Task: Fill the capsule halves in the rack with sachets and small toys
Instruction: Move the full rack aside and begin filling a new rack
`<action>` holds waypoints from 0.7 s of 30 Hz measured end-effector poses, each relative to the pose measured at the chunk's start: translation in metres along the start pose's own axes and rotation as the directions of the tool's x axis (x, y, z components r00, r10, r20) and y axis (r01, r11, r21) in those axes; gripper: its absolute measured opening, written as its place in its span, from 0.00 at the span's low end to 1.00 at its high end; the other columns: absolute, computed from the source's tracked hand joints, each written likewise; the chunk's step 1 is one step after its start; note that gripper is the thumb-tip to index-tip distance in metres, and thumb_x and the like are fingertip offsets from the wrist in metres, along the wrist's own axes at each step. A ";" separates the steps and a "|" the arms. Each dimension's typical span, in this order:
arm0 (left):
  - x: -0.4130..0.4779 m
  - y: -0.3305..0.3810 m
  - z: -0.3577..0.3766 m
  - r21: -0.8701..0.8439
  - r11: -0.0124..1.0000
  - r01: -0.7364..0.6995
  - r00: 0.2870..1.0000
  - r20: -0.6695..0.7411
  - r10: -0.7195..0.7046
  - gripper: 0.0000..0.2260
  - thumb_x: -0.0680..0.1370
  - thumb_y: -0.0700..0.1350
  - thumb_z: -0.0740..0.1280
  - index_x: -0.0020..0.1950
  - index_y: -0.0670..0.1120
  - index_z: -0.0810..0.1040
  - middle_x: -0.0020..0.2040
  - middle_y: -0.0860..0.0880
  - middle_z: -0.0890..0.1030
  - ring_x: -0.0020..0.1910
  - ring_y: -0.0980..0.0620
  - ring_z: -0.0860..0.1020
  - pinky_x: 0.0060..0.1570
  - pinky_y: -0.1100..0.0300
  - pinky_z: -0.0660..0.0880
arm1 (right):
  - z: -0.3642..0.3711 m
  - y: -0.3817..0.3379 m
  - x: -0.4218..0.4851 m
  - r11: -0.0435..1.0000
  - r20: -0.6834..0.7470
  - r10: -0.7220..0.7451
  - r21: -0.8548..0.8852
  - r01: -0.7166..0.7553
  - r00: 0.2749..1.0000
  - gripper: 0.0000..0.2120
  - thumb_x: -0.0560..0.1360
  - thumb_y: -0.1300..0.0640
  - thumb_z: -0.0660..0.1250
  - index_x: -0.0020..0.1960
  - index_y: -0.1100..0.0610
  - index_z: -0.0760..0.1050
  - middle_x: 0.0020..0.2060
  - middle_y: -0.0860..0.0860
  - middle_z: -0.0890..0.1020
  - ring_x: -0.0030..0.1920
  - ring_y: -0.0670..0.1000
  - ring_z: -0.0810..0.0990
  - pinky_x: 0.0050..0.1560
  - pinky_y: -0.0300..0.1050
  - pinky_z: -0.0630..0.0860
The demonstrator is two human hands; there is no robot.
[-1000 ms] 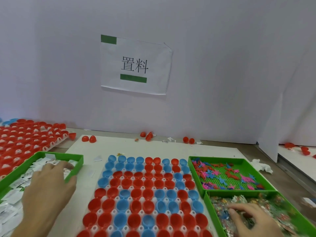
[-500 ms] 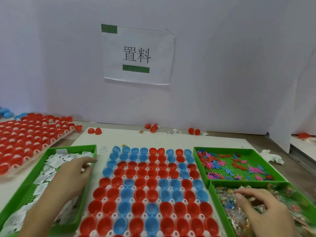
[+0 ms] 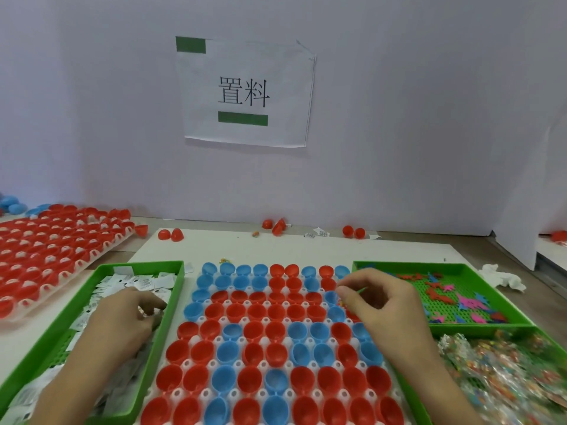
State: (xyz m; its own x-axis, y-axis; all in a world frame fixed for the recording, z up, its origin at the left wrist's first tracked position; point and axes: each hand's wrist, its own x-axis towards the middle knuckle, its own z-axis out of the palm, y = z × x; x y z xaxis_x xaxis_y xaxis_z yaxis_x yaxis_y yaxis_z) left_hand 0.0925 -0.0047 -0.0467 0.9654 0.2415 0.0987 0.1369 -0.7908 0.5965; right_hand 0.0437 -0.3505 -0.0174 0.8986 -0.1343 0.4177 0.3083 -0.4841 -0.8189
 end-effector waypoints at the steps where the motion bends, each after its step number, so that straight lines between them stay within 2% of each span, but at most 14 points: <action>1: 0.000 0.000 0.000 0.007 1.000 0.004 1.000 -0.004 -0.004 0.08 0.75 0.36 0.71 0.44 0.49 0.83 0.37 0.49 0.82 0.31 0.49 0.79 0.34 0.53 0.79 | 0.000 0.003 -0.003 1.000 -0.001 -0.001 -0.001 0.001 1.000 0.08 0.74 0.58 0.75 0.41 0.46 0.83 0.36 0.43 0.84 0.36 0.46 0.82 0.37 0.36 0.78; 4: -0.001 -0.001 0.001 0.029 0.999 -0.023 0.999 -0.045 0.025 0.10 0.75 0.36 0.71 0.38 0.50 0.83 0.34 0.54 0.82 0.32 0.50 0.79 0.38 0.52 0.80 | 0.002 0.006 -0.008 0.998 -0.023 -0.041 -0.049 0.040 0.999 0.09 0.73 0.59 0.75 0.41 0.46 0.82 0.36 0.41 0.84 0.37 0.44 0.82 0.37 0.31 0.76; 7: -0.001 -0.003 0.004 0.024 0.999 -0.042 0.991 -0.128 0.045 0.12 0.75 0.37 0.70 0.37 0.52 0.81 0.37 0.53 0.82 0.34 0.50 0.79 0.38 0.53 0.77 | 0.004 0.005 -0.009 0.997 -0.039 -0.059 -0.059 0.056 0.998 0.09 0.74 0.59 0.74 0.41 0.45 0.81 0.35 0.39 0.83 0.36 0.43 0.81 0.35 0.29 0.74; 9: 0.001 -0.007 0.007 -0.003 0.998 -0.062 0.973 -0.223 0.060 0.11 0.77 0.38 0.69 0.38 0.52 0.78 0.41 0.50 0.82 0.35 0.49 0.78 0.37 0.53 0.74 | 0.004 0.004 -0.011 0.997 -0.050 -0.068 -0.045 0.066 0.996 0.10 0.74 0.59 0.74 0.41 0.44 0.81 0.35 0.39 0.83 0.36 0.43 0.81 0.35 0.30 0.74; 13: 0.005 -0.012 0.009 -0.098 0.988 -0.119 0.923 -0.378 0.074 0.08 0.80 0.40 0.66 0.45 0.53 0.74 0.44 0.51 0.79 0.32 0.50 0.78 0.33 0.53 0.76 | 0.004 0.003 -0.012 0.995 -0.062 -0.088 -0.055 0.085 0.994 0.11 0.75 0.59 0.74 0.41 0.43 0.80 0.36 0.39 0.82 0.36 0.43 0.81 0.35 0.30 0.74; 18: 0.018 -0.028 0.009 -0.172 0.961 -0.216 0.892 -0.435 0.123 0.13 0.78 0.35 0.66 0.46 0.55 0.74 0.44 0.46 0.81 0.40 0.49 0.79 0.46 0.45 0.79 | 0.004 0.004 -0.012 0.995 -0.058 -0.085 -0.047 0.082 0.995 0.12 0.75 0.59 0.74 0.41 0.42 0.80 0.37 0.39 0.83 0.37 0.44 0.81 0.37 0.30 0.74; 21: 0.031 -0.040 0.008 -0.241 0.935 -0.259 0.883 -0.451 0.129 0.15 0.78 0.32 0.66 0.47 0.55 0.74 0.48 0.41 0.81 0.41 0.57 0.78 0.52 0.44 0.78 | 0.005 0.004 -0.012 0.995 -0.048 -0.087 -0.053 0.084 0.995 0.12 0.75 0.59 0.74 0.41 0.42 0.80 0.38 0.39 0.82 0.38 0.43 0.81 0.37 0.30 0.75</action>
State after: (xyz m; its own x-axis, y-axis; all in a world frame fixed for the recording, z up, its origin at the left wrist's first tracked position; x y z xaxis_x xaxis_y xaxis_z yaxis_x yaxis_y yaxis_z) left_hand 0.1185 0.0299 -0.0736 0.7703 0.3651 0.5228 -0.1758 -0.6665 0.7245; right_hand 0.0354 -0.3467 -0.0278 0.8523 -0.1333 0.5058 0.3659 -0.5390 -0.7586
